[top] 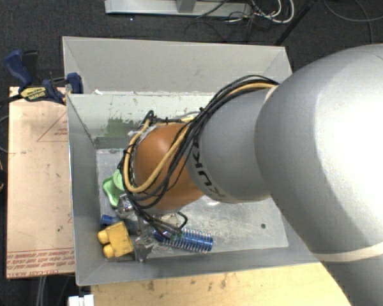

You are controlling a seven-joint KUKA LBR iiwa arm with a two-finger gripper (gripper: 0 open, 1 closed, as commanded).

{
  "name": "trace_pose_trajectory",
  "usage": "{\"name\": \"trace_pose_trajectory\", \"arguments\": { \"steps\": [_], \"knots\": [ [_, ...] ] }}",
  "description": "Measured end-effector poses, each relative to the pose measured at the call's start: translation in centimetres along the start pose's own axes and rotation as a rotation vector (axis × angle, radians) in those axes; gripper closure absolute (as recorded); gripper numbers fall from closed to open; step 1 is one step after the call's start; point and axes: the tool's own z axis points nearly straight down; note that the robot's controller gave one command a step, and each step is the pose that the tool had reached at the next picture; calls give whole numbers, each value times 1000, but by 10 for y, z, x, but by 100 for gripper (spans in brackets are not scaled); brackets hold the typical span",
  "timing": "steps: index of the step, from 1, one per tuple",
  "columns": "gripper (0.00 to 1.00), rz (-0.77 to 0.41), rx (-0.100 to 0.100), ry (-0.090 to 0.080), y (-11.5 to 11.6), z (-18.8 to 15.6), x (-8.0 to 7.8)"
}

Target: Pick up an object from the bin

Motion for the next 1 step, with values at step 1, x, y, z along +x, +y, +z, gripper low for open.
{"name": "trace_pose_trajectory", "arguments": {
  "steps": [1],
  "knots": [
    [0, -172, 2, -9, 11, 0, 0]
  ]
}}
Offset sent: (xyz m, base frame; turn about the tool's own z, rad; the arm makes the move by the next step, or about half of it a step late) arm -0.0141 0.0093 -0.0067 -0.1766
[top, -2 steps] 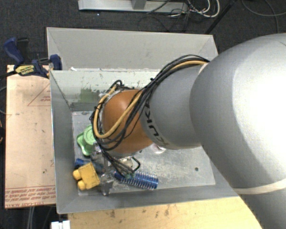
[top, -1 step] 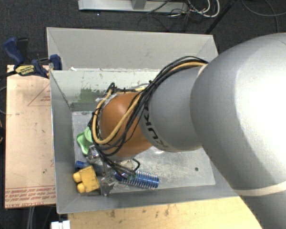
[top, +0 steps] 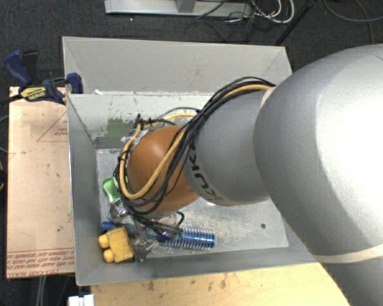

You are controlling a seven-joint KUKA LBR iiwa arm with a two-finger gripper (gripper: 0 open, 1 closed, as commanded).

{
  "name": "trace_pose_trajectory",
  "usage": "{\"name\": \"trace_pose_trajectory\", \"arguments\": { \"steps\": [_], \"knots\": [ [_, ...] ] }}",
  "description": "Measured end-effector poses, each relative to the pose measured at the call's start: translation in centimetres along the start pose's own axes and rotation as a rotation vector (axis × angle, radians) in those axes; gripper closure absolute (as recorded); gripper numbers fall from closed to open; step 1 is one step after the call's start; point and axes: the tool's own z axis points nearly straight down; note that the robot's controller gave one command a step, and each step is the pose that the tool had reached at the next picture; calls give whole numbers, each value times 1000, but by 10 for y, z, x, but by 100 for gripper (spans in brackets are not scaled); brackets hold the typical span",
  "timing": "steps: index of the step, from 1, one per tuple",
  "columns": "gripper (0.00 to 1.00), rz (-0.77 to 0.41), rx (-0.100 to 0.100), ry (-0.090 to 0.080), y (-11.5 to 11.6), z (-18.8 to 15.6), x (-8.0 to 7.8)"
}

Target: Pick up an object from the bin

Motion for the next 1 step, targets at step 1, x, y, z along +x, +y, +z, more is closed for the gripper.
{"name": "trace_pose_trajectory", "arguments": {
  "steps": [1],
  "knots": [
    [0, -194, -4, -1, 8, 1, -4]
  ]
}}
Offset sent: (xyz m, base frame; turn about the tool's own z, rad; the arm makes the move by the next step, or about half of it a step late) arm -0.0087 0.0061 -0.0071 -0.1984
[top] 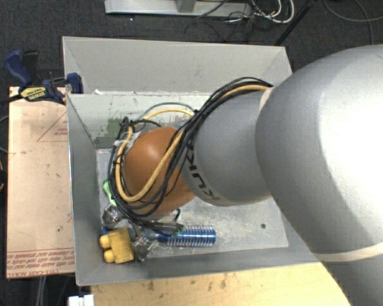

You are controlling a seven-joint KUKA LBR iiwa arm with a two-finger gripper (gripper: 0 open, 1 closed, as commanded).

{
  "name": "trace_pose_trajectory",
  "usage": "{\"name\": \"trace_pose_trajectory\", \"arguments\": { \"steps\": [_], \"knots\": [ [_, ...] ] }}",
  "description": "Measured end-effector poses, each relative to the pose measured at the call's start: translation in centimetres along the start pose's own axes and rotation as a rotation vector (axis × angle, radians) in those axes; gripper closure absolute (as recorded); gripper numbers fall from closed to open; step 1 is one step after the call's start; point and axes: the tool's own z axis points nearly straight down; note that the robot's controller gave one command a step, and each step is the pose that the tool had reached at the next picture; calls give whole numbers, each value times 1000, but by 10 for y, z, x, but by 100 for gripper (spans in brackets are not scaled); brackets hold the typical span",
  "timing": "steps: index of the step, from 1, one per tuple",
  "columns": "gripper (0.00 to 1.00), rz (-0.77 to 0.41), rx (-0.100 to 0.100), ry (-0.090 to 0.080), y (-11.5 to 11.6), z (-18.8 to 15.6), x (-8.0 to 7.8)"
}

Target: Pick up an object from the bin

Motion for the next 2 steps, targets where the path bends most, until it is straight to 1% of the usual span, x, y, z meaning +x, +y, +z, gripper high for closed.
{"name": "trace_pose_trajectory", "arguments": {
  "steps": [1, 2],
  "knots": [
    [100, 6, 7, -4, -5, -2, -1],
    [100, 4, -4, 17, -32, -125, -10]
  ]
}}
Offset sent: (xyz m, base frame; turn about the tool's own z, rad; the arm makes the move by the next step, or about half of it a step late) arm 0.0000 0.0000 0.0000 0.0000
